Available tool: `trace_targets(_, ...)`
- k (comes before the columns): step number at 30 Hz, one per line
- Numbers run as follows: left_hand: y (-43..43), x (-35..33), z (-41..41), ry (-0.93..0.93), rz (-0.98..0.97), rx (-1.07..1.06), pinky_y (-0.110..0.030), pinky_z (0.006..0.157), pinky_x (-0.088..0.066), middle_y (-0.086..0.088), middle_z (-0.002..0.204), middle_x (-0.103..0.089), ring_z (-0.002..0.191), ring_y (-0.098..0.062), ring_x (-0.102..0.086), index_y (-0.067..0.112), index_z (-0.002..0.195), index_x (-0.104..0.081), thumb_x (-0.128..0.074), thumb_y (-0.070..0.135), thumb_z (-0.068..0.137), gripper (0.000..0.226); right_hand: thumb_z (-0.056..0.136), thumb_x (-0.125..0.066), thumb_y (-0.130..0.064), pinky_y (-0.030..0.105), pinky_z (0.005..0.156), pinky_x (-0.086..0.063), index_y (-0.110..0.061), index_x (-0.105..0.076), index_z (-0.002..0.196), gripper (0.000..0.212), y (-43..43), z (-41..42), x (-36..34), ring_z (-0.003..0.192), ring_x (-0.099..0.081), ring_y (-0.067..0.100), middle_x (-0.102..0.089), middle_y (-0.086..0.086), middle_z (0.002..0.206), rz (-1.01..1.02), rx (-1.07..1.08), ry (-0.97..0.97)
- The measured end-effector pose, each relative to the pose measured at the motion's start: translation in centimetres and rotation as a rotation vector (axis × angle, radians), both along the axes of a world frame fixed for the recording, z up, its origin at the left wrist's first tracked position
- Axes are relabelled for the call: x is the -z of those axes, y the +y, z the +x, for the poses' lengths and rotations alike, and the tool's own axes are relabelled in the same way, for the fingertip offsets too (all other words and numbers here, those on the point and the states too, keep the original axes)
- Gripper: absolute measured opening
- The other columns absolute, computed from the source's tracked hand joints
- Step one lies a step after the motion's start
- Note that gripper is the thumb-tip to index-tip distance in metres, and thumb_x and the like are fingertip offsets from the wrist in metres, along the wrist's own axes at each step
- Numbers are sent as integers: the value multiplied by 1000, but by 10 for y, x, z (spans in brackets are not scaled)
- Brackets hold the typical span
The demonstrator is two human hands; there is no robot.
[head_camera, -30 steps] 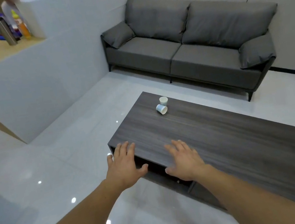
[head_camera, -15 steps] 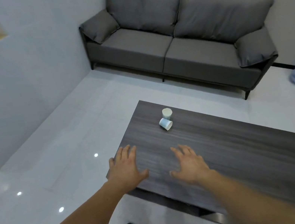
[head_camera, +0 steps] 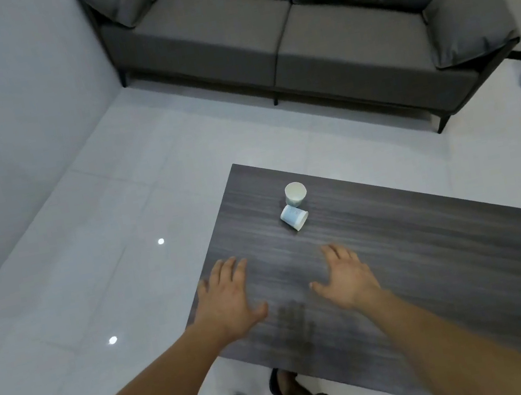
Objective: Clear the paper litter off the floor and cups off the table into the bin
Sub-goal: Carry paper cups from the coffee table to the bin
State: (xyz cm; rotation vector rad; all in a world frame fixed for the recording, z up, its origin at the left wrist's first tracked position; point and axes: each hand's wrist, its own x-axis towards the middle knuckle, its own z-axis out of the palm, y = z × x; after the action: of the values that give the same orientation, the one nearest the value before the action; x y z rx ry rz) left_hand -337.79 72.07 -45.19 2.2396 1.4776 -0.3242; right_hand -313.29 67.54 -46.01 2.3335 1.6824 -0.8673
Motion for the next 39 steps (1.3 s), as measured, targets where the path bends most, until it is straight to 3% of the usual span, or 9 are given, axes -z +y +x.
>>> trace_targets(13, 125, 92, 86, -21, -76, 21, -47, 117, -14, 1, 159, -10, 147, -20, -4, 23, 150, -9, -49, 64, 83, 89, 81, -63, -58, 43, 108, -35, -20, -15, 153, 94, 144, 63, 126, 140, -25, 28, -26, 6, 154, -58, 109, 35)
trace_targets(20, 142, 166, 89, -65, -119, 32, -46, 118, -15, 0, 158, -11, 146, -19, -6, 22, 151, -8, -51, 60, 82, 89, 72, -75, -56, 45, 104, -38, -15, -13, 153, 109, 192, 67, 204, 139, -31, 30, -30, 8, 152, -60, 234, 69)
trace_targets(23, 142, 183, 89, -87, -137, 32, -44, 118, -15, 0, 157, -12, 145, -19, -8, 21, 151, -10, -53, 56, 83, 88, 73, -77, -49, 43, 97, -41, -12, -27, 145, 96, 199, 66, 222, 130, -40, 31, -40, 10, 142, -58, 273, 80)
trace_targets(27, 148, 188, 89, -111, -121, 38, -42, 117, -15, 0, 157, -13, 145, -20, -10, 20, 151, -10, -54, 51, 85, 86, 79, -73, -40, 37, 87, -43, -11, -43, 126, 63, 187, 61, 220, 117, -50, 31, -48, 11, 127, -92, 162, 70)
trace_targets(33, 162, 173, 98, -138, -31, 181, -37, 115, -18, -1, 154, -21, 142, -20, -19, 18, 150, -13, -56, 43, 84, 82, 67, -80, -44, 27, 93, -41, -20, -46, 135, 80, 193, 56, 171, 114, -49, 12, -51, -2, 126, -79, -200, 365)
trace_targets(35, 167, 171, 99, -161, 0, 197, -35, 111, -23, -2, 147, -31, 135, -21, -28, 17, 147, -23, -55, 43, 83, 76, 66, -82, -46, 23, 92, -42, -19, -45, 137, 84, 200, 54, 159, 109, -50, 8, -52, -4, 126, -100, -212, 434)
trace_targets(39, 171, 174, 96, -236, 23, 230, -33, 105, -31, 0, 135, -42, 123, -19, -38, 18, 138, -36, -55, 48, 79, 69, 67, -85, -43, 29, 93, -49, -20, -45, 136, 83, 209, 50, 153, 102, -58, 8, -57, -7, 117, -148, -123, 530)
